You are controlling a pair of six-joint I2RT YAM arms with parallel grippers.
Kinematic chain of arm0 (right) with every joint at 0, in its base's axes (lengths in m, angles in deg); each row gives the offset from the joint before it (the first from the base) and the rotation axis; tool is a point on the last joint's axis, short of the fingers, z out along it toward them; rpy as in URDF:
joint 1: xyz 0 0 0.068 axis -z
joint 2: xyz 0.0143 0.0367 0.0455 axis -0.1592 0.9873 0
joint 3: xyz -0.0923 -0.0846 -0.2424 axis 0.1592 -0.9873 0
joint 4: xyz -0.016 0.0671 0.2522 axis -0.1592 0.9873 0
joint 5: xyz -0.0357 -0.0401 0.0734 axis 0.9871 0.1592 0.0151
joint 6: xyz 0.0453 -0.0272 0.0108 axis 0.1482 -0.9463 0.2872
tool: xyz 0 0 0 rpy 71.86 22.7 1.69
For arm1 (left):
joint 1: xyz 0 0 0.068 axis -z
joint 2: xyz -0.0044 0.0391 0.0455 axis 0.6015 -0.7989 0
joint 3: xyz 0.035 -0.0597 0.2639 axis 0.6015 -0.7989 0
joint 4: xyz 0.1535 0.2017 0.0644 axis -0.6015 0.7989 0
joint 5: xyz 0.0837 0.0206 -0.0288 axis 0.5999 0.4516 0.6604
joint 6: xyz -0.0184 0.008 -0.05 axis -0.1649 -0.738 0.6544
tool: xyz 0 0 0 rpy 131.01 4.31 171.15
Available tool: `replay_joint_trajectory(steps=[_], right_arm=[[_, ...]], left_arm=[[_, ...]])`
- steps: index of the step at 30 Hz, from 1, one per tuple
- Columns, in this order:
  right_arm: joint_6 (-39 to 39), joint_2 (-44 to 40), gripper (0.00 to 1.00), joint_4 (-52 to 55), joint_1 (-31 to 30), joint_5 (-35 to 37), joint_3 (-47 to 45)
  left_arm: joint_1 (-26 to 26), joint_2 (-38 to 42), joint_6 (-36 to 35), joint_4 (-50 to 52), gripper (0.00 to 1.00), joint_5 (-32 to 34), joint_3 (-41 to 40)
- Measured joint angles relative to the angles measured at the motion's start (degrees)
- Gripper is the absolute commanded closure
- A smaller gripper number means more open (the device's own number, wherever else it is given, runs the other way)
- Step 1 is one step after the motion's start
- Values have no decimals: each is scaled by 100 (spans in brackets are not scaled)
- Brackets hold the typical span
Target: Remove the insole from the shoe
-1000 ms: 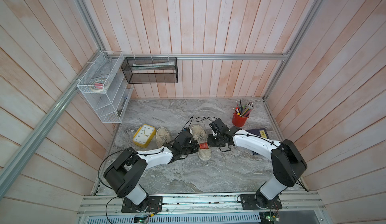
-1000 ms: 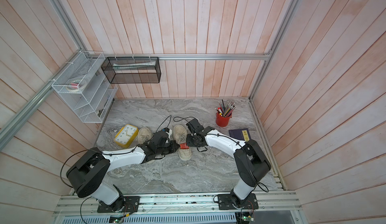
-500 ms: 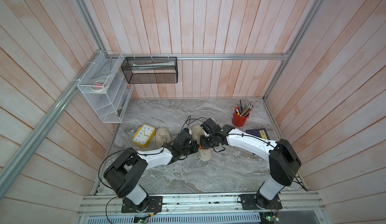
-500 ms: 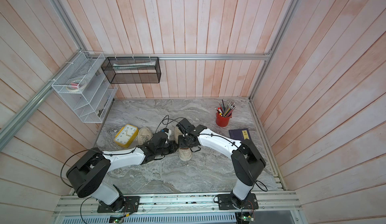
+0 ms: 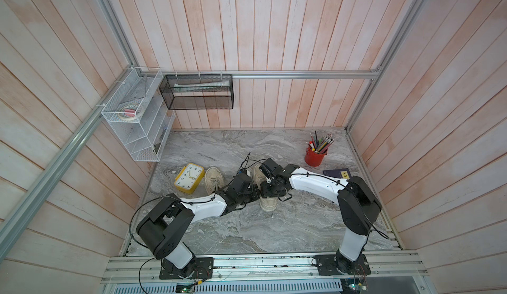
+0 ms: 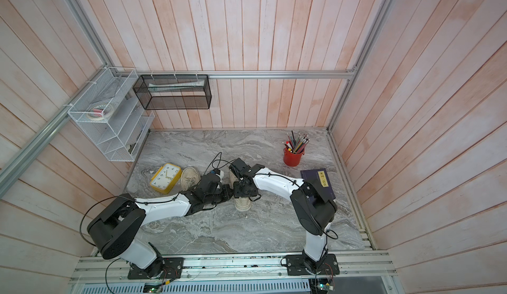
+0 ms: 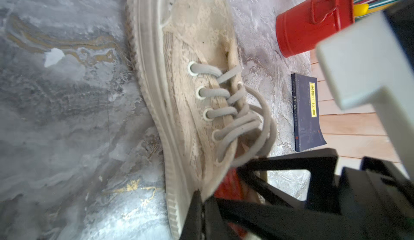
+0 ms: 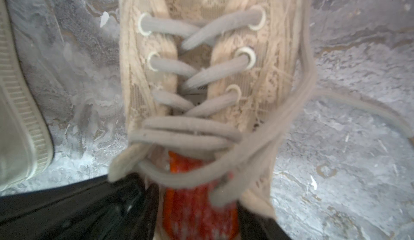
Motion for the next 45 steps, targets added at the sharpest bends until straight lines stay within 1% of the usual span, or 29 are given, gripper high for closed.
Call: replay_joint_trajectory(steps=[4,10,12,16,20,24,30,31,32,33,35,37,39,41,45], right_arm=[[26,243,46,181,-13,107,229],[107,490,61,339,-50,284,431],[122,562,69,396,-50,328,487],[149,632,89,450,-37,382,599],[205,608,99,450,4,319,619],[208,575,100,485,107,129,636],[173,494,100,446,328,-229,634],[175,459,100,442,358,-291,632],[179,424,100,435,376,-341,632],[195,382,100,409,391,-391,619],[258,286,100,321,409,-479,544],[361,240,100,243,431,-529,483],[490,234,100,166,450,-566,446],[645,234,100,46,468,-597,396],[914,234,100,-101,476,-680,378]], left_arm=[[2,0,13,-2,100,24,0],[2,-7,13,-24,100,22,0],[2,-11,13,-24,100,20,0],[2,-11,2,-22,100,22,0],[2,-11,-63,-17,100,37,0],[2,-11,-260,-7,100,59,0],[13,-11,-748,-9,100,186,9],[13,-4,-835,-15,98,197,9],[13,4,-903,-17,93,212,9],[13,24,-973,-17,86,234,9],[13,118,-1150,-11,63,313,9],[13,308,-1237,-63,50,398,-37],[26,579,-1333,-214,43,509,-205],[151,997,-1523,-444,38,691,-555],[732,1652,-1869,-822,32,1084,-1217]])
